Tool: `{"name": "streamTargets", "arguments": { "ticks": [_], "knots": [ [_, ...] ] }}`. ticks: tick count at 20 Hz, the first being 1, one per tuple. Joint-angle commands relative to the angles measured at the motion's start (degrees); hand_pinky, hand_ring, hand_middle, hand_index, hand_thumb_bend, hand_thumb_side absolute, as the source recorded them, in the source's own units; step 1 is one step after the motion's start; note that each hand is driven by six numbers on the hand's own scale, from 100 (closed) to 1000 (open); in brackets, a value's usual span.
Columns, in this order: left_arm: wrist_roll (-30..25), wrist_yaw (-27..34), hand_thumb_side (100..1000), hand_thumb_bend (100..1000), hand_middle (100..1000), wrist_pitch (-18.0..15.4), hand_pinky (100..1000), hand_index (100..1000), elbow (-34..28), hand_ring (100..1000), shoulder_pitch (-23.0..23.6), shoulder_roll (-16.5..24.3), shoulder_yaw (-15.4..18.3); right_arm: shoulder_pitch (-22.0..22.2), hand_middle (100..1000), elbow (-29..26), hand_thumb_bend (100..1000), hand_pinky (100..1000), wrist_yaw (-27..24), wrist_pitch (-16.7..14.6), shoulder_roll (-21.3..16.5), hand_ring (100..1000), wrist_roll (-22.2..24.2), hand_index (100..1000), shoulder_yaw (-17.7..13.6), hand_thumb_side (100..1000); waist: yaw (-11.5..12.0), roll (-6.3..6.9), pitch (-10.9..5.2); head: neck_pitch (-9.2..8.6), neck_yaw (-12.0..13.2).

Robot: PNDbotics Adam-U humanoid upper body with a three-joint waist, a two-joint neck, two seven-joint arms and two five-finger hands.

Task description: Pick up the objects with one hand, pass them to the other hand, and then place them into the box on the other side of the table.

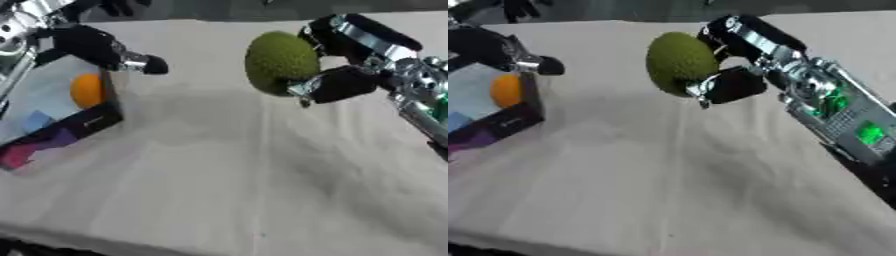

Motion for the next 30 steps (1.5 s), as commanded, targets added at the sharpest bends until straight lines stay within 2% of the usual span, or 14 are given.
{"name": "streamTargets", "arguments": {
  "ticks": [1,5,11,14,15,16,22,30],
  "knots": [
    [-2.11,1.04,423,791,784,-0.1,811,806,-1.56,756,-2.11,-0.05,-1.36,-1.46,422,0.03,292,681,-0.51,0.08,-0.27,689,-0.96,504,-0.04,100,0.16,0.72,-5.17,-0.4,-1.85],
    [-4.64,2.16,425,793,792,0.46,813,824,-2.47,761,-3.48,-1.5,-3.53,-1.86,422,0.43,289,680,-0.96,0.13,0.08,688,-1.57,503,0.37,100,0.22,0.81,-5.14,-0.44,-3.36],
    [-6.35,1.47,390,823,808,1.39,822,881,-2.45,771,-5.19,-4.12,-5.39,-2.1,422,0.35,287,681,-0.63,-0.09,0.4,688,-1.43,503,0.93,100,0.18,0.83,-5.11,-0.54,-4.02],
    [-5.18,-0.61,340,851,811,2.75,824,910,-1.6,775,-5.75,-5.34,-5.91,-2.06,422,0.17,286,682,-0.21,-0.26,0.47,688,-1.27,502,1.04,100,0.08,0.79,-5.03,-0.6,-3.76],
    [-4.68,-1.21,318,872,813,3.24,825,918,-1.18,775,-5.79,-5.71,-6.05,-2.06,422,0.09,311,682,-0.1,-0.34,0.49,689,-1.2,503,1.08,100,0.06,0.78,-4.99,-0.65,-3.63],
    [-4.17,-1.57,313,865,815,3.7,826,924,-0.78,775,-5.81,-6.12,-6.17,-2.08,423,-0.04,286,683,0.01,-0.47,0.51,689,-1.09,503,1.14,100,0.04,0.77,-4.94,-0.72,-3.57],
    [-0.63,-2.7,291,890,821,5.73,830,906,0.28,778,-6.19,-8.38,-6.73,-2.22,424,-0.99,287,688,1.42,-1.4,0.65,690,-0.22,504,1.5,100,-0.14,0.62,-4.74,-0.66,-3.21],
    [0.0,-5.9,301,893,818,5.74,828,891,2.44,780,-6.53,-10.95,-7.21,-2.38,426,-2.3,280,693,3.61,-3.41,0.95,690,0.7,505,1.47,100,-0.4,0.64,-4.46,-0.69,-2.88]
  ]
}}
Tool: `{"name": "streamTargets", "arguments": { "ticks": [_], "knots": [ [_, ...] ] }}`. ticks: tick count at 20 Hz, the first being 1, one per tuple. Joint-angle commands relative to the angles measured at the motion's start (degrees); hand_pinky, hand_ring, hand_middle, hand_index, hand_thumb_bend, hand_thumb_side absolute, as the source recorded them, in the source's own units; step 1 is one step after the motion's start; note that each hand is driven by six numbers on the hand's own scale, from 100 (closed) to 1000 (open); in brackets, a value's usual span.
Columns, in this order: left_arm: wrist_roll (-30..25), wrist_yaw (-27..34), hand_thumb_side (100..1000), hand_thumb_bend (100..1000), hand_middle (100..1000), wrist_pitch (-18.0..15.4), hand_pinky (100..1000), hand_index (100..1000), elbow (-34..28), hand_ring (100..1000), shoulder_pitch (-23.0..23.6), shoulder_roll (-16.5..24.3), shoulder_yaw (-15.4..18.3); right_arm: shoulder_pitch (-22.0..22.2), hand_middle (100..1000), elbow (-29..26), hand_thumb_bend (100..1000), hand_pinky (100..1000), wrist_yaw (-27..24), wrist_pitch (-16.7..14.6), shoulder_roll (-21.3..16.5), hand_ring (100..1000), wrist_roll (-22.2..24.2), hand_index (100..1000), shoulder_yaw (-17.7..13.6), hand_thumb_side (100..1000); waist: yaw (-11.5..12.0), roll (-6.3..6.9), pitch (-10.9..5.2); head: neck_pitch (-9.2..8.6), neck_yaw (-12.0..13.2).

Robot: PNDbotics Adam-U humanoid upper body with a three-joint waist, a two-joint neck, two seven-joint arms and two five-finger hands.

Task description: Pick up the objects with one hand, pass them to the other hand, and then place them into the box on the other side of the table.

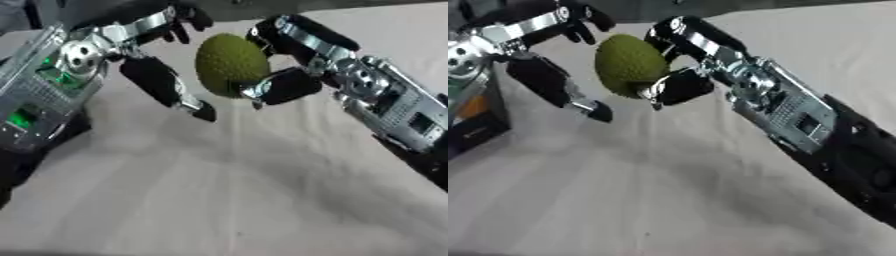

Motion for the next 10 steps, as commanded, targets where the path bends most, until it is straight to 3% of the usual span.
{"name": "streamTargets", "arguments": {
  "ticks": [1,10],
  "knots": [
    [0.24,-1.08,301,894,819,-0.23,828,890,0.69,780,-1.46,-0.05,0.29,-1.1,427,-1.35,280,694,1.07,-1.33,-0.47,690,0.12,505,-0.62,100,0.0,0.44,-4.41,-0.66,0.21],
    [0.77,-1.56,303,895,818,-0.84,824,887,2.96,778,-1.95,-2.07,0.44,-1.44,423,-1.37,300,690,2.75,-3.65,-0.34,686,0.42,502,-0.68,100,-0.14,0.56,-4.04,-0.62,0.16]
  ]
}}
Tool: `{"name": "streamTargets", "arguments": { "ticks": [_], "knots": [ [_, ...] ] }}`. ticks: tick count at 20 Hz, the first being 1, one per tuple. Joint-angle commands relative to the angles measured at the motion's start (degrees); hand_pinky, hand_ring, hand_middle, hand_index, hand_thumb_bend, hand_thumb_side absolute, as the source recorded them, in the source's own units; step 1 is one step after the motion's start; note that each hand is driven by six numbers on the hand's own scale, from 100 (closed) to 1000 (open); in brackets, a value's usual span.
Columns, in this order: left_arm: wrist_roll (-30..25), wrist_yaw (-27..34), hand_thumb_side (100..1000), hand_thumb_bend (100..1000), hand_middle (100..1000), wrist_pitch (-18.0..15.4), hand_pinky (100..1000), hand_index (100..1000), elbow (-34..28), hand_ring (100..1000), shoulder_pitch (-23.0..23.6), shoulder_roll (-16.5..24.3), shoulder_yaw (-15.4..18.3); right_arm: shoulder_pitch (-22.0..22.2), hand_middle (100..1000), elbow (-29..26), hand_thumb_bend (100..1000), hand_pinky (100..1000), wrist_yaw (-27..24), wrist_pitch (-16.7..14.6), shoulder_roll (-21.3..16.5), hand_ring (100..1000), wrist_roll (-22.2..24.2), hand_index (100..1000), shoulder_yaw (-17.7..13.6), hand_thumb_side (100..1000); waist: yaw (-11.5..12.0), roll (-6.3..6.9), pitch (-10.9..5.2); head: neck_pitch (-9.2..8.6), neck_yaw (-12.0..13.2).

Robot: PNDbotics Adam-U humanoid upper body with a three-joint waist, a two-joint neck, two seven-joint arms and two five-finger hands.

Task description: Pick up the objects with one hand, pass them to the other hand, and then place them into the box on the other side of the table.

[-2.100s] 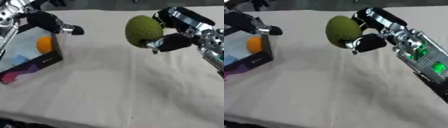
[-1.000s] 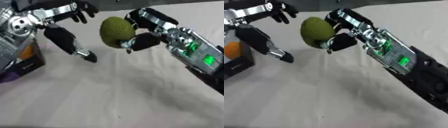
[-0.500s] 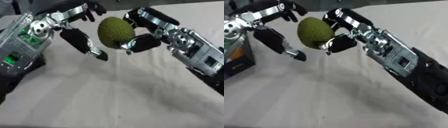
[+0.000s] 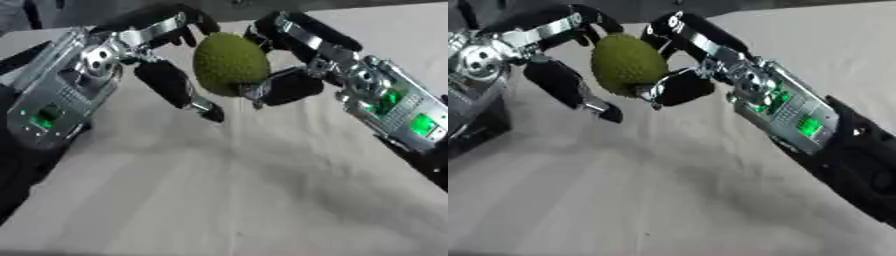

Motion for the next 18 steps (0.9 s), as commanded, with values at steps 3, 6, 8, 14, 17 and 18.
{"name": "streamTargets", "arguments": {
  "ticks": [3,6,8,14,17,18],
  "knots": [
    [1.05,-0.85,302,889,811,-0.36,815,882,0.83,770,-1.42,-0.54,0.57,-1.18,422,-1.21,301,690,0.96,-1.13,-0.3,686,0.09,501,-0.59,100,-0.14,0.59,-3.88,-0.74,0.19],
    [3.63,-0.52,326,856,788,-0.31,796,852,0.81,745,-1.38,-1.02,1.07,-1.07,422,-1.21,302,688,1.27,-1.39,-0.29,686,0.39,501,-0.55,100,-0.24,0.64,-3.73,-0.85,0.25],
    [6.17,0.58,349,812,771,-0.18,788,820,0.57,735,-1.3,-1.21,1.22,-0.98,421,-1.21,303,688,1.5,-1.34,-0.27,685,0.61,501,-0.5,100,-0.32,0.69,-3.64,-0.87,0.28],
    [10.74,3.23,275,536,683,-0.09,757,679,-0.3,680,-1.25,-1.18,0.74,-0.69,421,-1.21,305,686,1.96,-0.89,-0.31,685,0.76,500,-0.41,100,-0.46,0.76,-3.49,-0.8,0.4],
    [11.26,3.73,247,486,644,-0.25,747,635,-0.77,651,-1.2,-1.15,0.59,-0.49,420,-1.21,306,686,2.22,-0.59,-0.3,684,0.89,500,-0.29,100,-0.49,0.73,-3.39,-0.86,0.5],
    [11.41,3.92,260,485,641,-0.28,746,634,-1.01,649,-1.17,-1.08,0.57,-0.39,420,-1.21,306,686,2.34,-0.38,-0.33,684,0.93,500,-0.27,100,-0.49,0.73,-3.36,-0.86,0.53]
  ]
}}
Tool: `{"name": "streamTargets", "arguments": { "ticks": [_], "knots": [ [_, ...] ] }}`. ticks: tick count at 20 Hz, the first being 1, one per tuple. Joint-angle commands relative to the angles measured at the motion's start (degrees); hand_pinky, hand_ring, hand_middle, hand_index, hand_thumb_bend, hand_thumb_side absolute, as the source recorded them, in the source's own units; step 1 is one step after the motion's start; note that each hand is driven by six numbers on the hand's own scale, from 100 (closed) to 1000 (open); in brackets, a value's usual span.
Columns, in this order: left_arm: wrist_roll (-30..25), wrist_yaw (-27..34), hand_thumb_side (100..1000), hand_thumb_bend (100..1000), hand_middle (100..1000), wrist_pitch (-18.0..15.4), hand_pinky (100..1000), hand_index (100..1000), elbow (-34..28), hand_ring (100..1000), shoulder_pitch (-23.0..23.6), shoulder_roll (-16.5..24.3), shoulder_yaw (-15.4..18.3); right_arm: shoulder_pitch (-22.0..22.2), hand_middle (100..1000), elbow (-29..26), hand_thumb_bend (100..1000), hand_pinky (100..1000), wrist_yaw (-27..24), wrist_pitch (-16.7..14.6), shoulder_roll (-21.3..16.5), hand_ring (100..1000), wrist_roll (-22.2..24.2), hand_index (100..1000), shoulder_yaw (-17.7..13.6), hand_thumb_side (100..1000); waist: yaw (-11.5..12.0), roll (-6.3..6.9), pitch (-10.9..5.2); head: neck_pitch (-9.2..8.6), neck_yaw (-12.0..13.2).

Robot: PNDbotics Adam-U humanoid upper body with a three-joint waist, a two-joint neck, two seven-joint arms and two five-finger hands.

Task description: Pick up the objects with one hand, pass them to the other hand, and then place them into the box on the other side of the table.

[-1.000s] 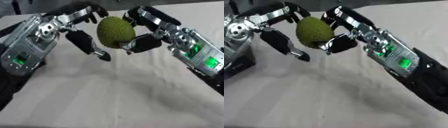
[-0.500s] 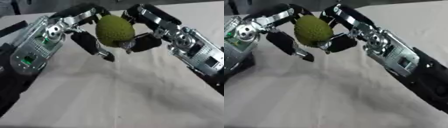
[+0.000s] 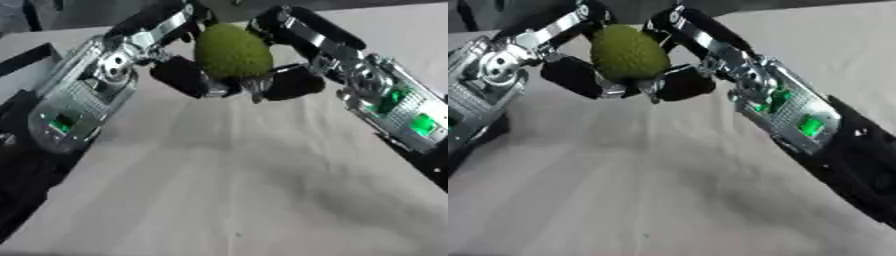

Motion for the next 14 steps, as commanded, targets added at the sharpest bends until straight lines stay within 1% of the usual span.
{"name": "streamTargets", "arguments": {
  "ticks": [1,5,9,14],
  "knots": [
    [1.07,1.02,243,479,637,-0.04,745,621,-1.72,646,-1.26,0.81,0.77,-0.18,420,-1.2,307,685,0.42,0.53,-0.75,684,0.27,500,0.13,100,0.04,0.56,-3.34,-0.61,0.28],
    [1.25,2.09,100,430,598,0.38,729,551,-3.13,614,-1.2,1.06,0.52,0.14,420,-1.15,308,684,0.78,1.07,-0.76,684,0.3,500,0.09,100,-0.07,0.55,-3.22,-0.73,0.39],
    [0.3,2.99,100,415,568,0.91,714,517,-3.7,593,-1.12,1.16,0.2,0.09,429,-0.66,318,685,1.28,1.47,-0.56,688,0.62,514,0.21,100,-0.2,0.62,-3.18,-0.66,0.25],
    [-1.08,2.83,100,486,523,1.71,693,510,-4.05,568,-1.08,1.34,0.23,0.02,471,0.23,334,694,2.92,2.48,-0.33,707,1.29,560,0.16,100,-0.44,0.61,-3.25,-0.62,0.25]
  ]
}}
